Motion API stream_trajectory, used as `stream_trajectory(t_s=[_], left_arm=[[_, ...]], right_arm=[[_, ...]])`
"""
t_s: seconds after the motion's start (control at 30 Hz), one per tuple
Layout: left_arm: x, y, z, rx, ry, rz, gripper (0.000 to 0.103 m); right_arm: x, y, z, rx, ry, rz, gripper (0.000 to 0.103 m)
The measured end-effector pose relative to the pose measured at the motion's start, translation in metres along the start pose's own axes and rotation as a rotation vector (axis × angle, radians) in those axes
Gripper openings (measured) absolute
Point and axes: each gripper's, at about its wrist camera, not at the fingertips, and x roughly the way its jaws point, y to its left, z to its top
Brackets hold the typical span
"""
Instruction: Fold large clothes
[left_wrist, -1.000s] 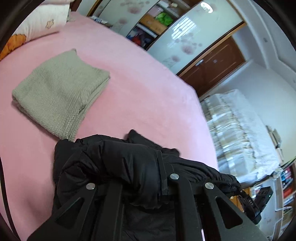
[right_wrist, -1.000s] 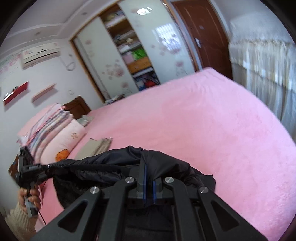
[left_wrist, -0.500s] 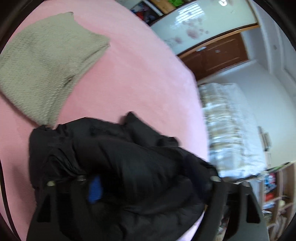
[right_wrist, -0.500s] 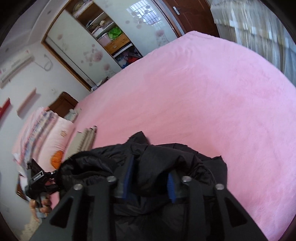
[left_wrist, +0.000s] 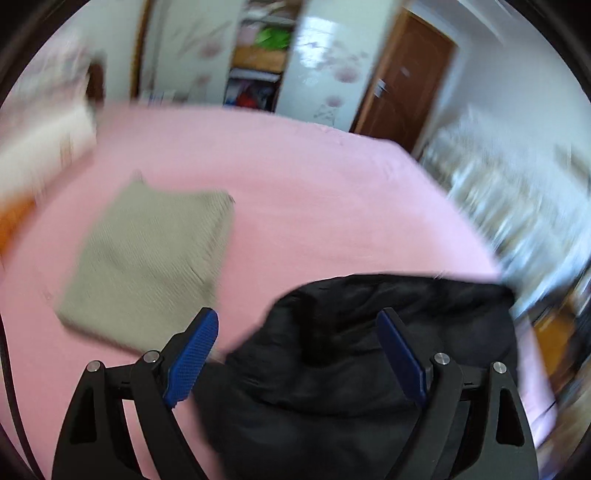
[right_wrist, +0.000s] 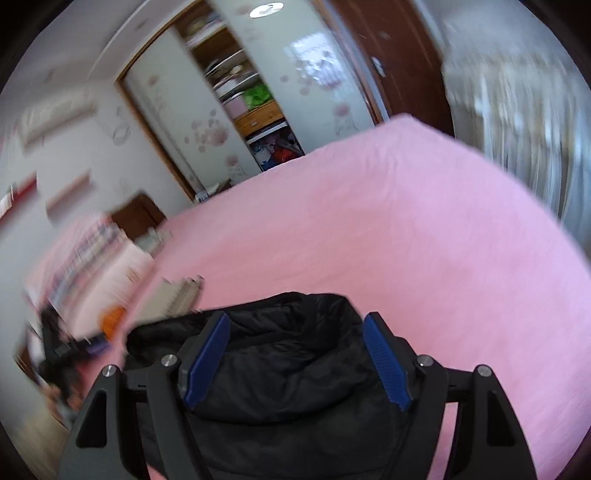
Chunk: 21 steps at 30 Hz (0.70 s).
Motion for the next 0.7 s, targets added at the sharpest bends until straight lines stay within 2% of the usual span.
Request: stream_trajectory(t_s=[0.03,0.17,0.23,0.33,0.57,0.6,0.63,0.67,0.7], left_arm=[[0.001,-0.006,-0.001,0.078,-0.006,0.027,0.086],[0.002,-0.041,-0.018,0.499,-0.058,0.145,0.086],[0.006,-0.054,-0.022,0.611,-0.051,0.161,0.086],[0.018,-0.065,-0.024,0.695,-0.028,0.145,0.086],[0.04,-0.072,-0.008,0.741,0.01,0.094,0.086],[0.047,-0.072,-0.006,0.743,0.02,0.094,0.082],[0.055,-0.077,-0.001,0.748,0.029,0.097,0.061],[0.066,-0.078,0.001,0.753,0.062,0.075,0.046],[0.075,-0.078,0.002,0.746,0.099,0.077,0.019]], right_arm=[[0.004,0.006,0.0,-0.06,0.011,-0.027,0.075],[0.02,0.016,-0.009,-0.249,0.054,-0.104,0.075],[0.028,0.018,-0.011,-0.312,0.063,-0.118,0.075],[0.041,0.022,-0.015,-0.381,0.076,-0.117,0.075],[0.072,0.026,-0.017,-0.48,0.116,-0.11,0.075],[0.076,0.025,-0.017,-0.488,0.124,-0.111,0.075],[0.082,0.024,-0.016,-0.494,0.13,-0.114,0.075],[0.085,0.023,-0.015,-0.492,0.134,-0.11,0.075],[0.09,0.021,-0.015,-0.487,0.144,-0.097,0.075]])
